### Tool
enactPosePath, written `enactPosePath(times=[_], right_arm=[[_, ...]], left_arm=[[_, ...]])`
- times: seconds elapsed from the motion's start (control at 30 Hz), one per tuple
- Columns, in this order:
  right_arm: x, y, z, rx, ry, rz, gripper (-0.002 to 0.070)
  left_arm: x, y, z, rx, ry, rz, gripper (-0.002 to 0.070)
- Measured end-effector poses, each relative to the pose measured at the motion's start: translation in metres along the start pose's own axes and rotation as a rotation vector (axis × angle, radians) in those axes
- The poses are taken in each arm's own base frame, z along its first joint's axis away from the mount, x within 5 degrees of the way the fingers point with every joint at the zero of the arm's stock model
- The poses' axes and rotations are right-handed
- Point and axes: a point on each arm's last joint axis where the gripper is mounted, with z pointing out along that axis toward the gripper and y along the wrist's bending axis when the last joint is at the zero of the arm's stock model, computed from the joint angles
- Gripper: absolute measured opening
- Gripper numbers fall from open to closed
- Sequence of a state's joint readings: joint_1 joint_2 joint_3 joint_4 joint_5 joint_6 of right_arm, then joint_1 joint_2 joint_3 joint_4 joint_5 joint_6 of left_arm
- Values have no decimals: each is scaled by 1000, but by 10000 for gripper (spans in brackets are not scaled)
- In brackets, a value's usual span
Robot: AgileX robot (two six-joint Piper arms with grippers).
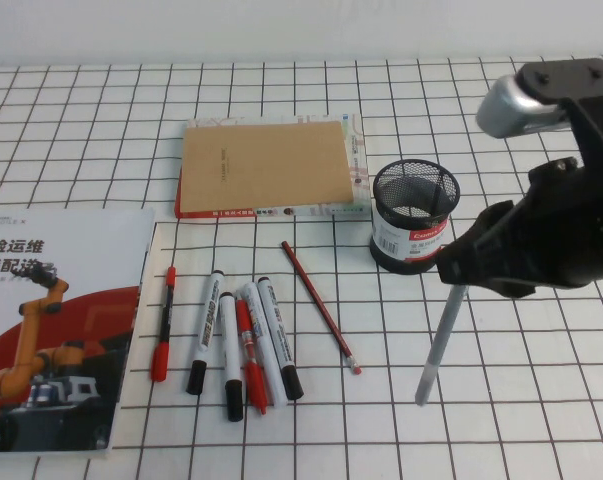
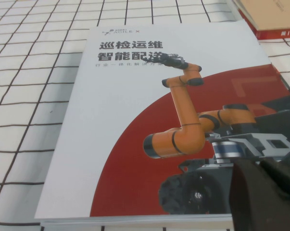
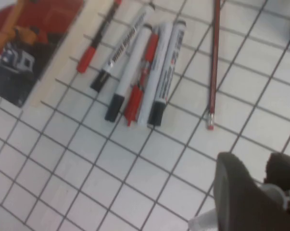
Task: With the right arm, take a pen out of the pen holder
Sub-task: 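Take a marker out of the pen holder and lay it on the table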
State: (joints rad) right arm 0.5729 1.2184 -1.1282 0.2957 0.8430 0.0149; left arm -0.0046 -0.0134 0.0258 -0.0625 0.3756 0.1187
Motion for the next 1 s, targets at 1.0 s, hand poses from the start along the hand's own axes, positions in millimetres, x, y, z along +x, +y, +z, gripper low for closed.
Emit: enactPosePath(times=[1.0], right_arm=[[-94,-14,213,-70,452,37,102]], left_arm=[[0,0,0,0,0,0,-4]])
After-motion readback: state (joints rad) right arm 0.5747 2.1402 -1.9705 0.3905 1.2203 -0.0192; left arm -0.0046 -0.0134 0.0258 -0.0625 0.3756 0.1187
